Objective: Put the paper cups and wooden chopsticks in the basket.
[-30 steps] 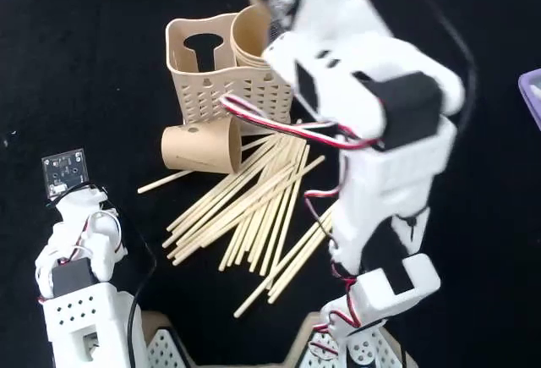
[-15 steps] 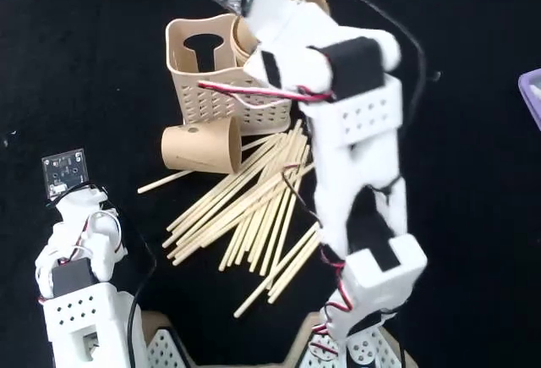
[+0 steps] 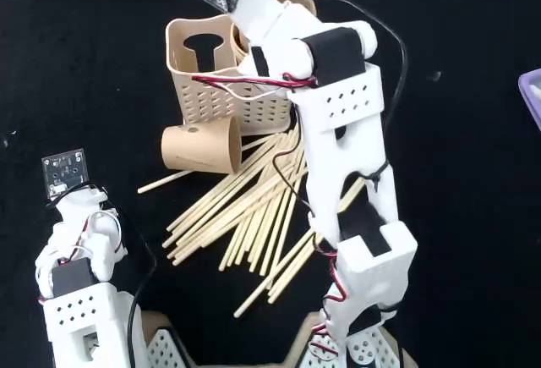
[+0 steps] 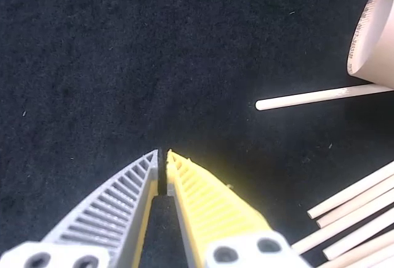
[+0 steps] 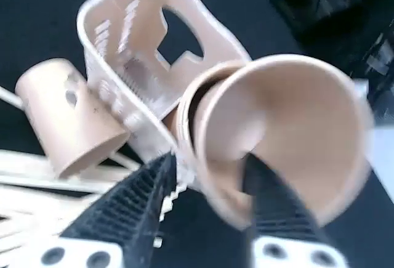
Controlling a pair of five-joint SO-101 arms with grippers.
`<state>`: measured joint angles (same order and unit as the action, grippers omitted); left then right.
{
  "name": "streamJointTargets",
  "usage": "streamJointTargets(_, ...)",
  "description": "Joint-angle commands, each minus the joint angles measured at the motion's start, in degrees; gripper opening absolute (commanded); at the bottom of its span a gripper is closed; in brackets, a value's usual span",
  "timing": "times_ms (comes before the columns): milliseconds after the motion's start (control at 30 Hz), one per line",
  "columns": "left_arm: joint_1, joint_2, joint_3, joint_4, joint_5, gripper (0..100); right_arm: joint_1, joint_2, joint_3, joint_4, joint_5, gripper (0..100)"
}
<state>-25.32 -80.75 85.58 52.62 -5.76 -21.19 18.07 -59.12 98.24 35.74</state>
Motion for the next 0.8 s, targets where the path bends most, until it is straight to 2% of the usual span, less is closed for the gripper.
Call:
streamJointTargets(0, 0.57, -0.62, -0.48, -1.23, 0.53, 3, 0.18, -2.59, -4.70, -1.85, 0.26, 41.2)
streamJointTargets(100, 0.57, -0.62, -0.48, -1.23, 0.53, 3, 0.44, -3.12, -8.04, -1.41, -2.46, 39.6)
streamJointTargets(200, 0.57, -0.62, -0.48, -1.23, 0.53, 3, 0.44, -3.91, -11.12, 0.44, -6.77, 33.1)
streamJointTargets(267, 0.57, -0.62, -0.48, -1.23, 0.53, 3, 0.09, -4.35, -12.18, 1.67, -9.23, 20.8)
streamJointTargets(333, 0.57, -0.62, -0.48, -1.23, 0.53, 3, 0.09, -4.18, -12.97, 1.76, -10.90, 2.5)
streamJointTargets(367, 0.57, -0.62, -0.48, -1.23, 0.53, 3, 0.26, -3.91, -12.88, 1.58, -11.60, 0.9)
streamJointTargets(400, 0.57, -0.62, -0.48, -1.23, 0.53, 3, 0.35, -3.74, -12.35, 1.49, -12.22, 5.1)
streamJointTargets(433, 0.57, -0.62, -0.48, -1.23, 0.53, 3, 0.35, -3.38, -11.91, 1.49, -12.75, 5.1)
streamJointTargets(500, 0.57, -0.62, -0.48, -1.23, 0.53, 3, 0.35, -1.80, -10.59, 1.32, -13.45, 0.7)
streamJointTargets(767, 0.57, -0.62, -0.48, -1.23, 0.53, 3, 0.35, 7.25, -9.98, -1.05, -15.65, 1.1)
